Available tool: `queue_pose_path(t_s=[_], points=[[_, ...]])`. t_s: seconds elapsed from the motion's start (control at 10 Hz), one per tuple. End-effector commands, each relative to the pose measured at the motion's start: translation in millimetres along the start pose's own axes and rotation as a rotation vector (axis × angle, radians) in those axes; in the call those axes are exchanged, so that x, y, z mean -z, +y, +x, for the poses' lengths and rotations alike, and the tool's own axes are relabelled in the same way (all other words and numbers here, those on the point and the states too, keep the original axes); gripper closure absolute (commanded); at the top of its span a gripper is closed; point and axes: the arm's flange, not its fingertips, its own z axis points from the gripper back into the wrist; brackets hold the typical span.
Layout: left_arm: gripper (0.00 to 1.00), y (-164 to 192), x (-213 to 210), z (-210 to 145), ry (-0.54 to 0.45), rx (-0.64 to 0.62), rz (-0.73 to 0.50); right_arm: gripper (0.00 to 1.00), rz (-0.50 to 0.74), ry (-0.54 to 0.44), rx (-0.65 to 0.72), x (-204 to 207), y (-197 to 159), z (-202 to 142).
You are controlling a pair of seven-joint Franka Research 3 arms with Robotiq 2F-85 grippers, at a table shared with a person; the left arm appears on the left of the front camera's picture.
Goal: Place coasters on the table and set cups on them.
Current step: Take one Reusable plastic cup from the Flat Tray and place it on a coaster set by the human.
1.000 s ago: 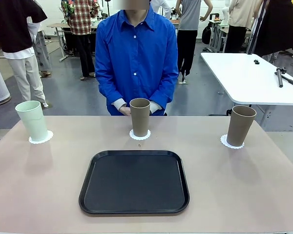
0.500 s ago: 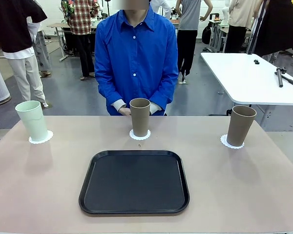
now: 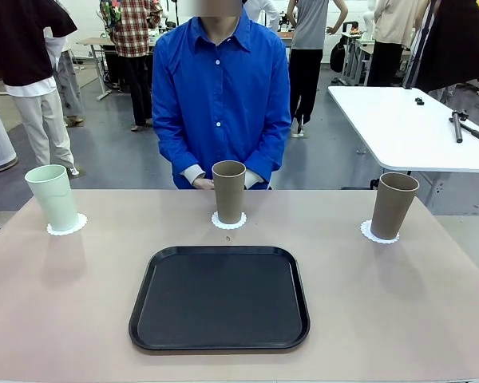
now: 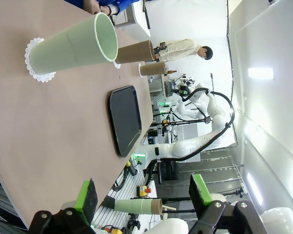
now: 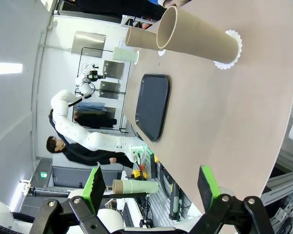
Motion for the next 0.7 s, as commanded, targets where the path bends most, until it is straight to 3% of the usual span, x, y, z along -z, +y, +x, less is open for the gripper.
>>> queue_pose_path(t_s=[0.0, 0.6], points=[[0.00, -1.9, -0.8, -0.5, 0.001, -0.004, 0.006, 0.00, -0.003, 0.006, 0.009, -0.1, -0.1, -0.6], [0.00, -1.9, -0.8, -0.5, 0.001, -0.004, 0.006, 0.00, -0.003, 0.006, 0.009, -0.1, -0.1, -0.6]])
